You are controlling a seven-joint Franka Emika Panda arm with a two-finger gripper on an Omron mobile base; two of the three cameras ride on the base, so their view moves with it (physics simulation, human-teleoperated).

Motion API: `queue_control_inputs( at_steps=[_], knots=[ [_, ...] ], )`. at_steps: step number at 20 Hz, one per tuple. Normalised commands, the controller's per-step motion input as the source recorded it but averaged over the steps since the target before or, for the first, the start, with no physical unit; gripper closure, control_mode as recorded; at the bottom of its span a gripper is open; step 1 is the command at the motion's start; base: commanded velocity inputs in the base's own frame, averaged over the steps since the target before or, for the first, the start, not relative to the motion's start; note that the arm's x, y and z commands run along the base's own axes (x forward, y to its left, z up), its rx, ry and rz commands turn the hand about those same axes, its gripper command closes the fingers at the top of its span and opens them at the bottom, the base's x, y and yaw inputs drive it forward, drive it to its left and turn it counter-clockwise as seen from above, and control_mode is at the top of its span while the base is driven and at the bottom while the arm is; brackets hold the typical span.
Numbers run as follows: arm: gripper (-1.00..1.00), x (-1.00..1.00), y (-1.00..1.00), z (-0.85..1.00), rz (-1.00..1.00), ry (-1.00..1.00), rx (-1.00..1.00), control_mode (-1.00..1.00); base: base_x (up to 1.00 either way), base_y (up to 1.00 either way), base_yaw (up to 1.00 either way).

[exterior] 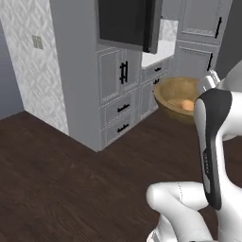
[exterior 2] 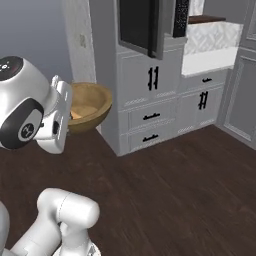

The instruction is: Pick the squash from the sink and place it in the bowl. Then pick the bowl and place it in the microwave. Then close the microwave door and press the start button.

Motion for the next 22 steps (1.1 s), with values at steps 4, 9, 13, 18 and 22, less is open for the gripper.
queue_control_inputs(
  at_steps=[4, 9, 13, 18, 22],
  knots=[
    [1.00, 0.00, 0.00, 0.00, 0.00, 0.00, 0.00, 1.00, 0.11, -1.00, 0.34],
    [1.00, 0.00, 0.00, 0.00, 0.00, 0.00, 0.00, 1.00, 0.09, -1.00, 0.35],
    [1.00, 0.00, 0.00, 0.00, 0.00, 0.00, 0.00, 1.00, 0.13, -1.00, 0.38],
    [1.00, 0.00, 0.00, 0.00, 0.00, 0.00, 0.00, 1.00, 0.10, -1.00, 0.38],
    [1.00, 0.00, 0.00, 0.00, 0.00, 0.00, 0.00, 1.00, 0.00, -1.00, 0.39]
  ],
)
